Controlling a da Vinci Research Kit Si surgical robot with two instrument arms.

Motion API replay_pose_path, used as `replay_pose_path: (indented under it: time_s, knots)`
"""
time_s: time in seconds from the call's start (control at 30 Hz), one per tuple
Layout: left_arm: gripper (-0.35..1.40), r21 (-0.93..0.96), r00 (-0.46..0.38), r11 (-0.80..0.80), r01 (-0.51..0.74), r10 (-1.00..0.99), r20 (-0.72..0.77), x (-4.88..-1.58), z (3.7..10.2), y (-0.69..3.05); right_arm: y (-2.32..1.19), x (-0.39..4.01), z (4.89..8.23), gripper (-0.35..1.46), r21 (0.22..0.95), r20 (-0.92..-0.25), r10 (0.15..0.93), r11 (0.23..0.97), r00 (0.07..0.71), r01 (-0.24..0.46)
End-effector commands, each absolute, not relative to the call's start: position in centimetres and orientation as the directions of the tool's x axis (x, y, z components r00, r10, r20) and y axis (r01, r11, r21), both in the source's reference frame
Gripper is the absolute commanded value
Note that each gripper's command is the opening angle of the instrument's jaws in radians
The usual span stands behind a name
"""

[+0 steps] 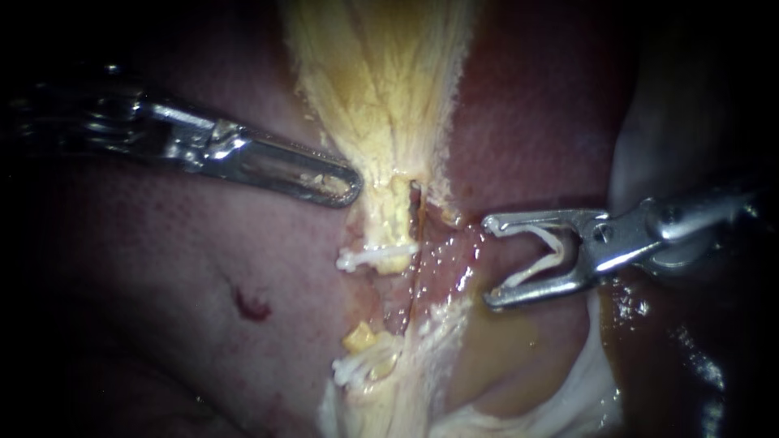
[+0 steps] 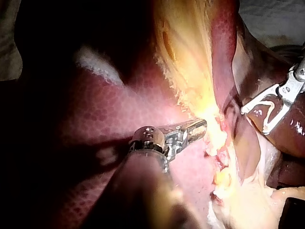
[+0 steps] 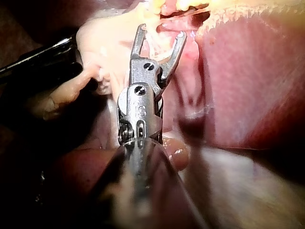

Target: Clipping first clip right tube

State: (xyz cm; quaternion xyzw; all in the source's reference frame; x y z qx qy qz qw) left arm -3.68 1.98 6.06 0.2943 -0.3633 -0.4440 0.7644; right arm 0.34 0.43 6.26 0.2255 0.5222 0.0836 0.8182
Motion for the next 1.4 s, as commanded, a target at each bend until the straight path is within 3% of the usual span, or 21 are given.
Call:
replay_pose_path:
  time_s: [0.03,0.5,1.0,1.4]
  knots:
    - [-0.35,0.773,0.343,0.433,0.464,-0.892,0.294,-3.67,6.06,1.98,0.44,0.34,6.25,0.50,0.456,-0.817,0.372,0.884,0.441,0.098]
    - [-0.35,0.763,0.317,0.427,0.484,-0.899,0.302,-3.12,5.58,2.21,0.43,0.35,6.25,0.50,0.457,-0.817,0.372,0.884,0.440,0.101]
    - [-0.35,0.762,0.309,0.425,0.488,-0.901,0.305,-3.08,5.53,2.23,0.33,0.50,6.33,0.50,0.459,-0.819,0.366,0.880,0.442,0.123]
    - [-0.35,0.762,0.309,0.426,0.488,-0.901,0.305,-3.07,5.53,2.23,0.17,0.82,6.55,0.50,0.578,-0.773,0.489,0.806,0.404,0.129]
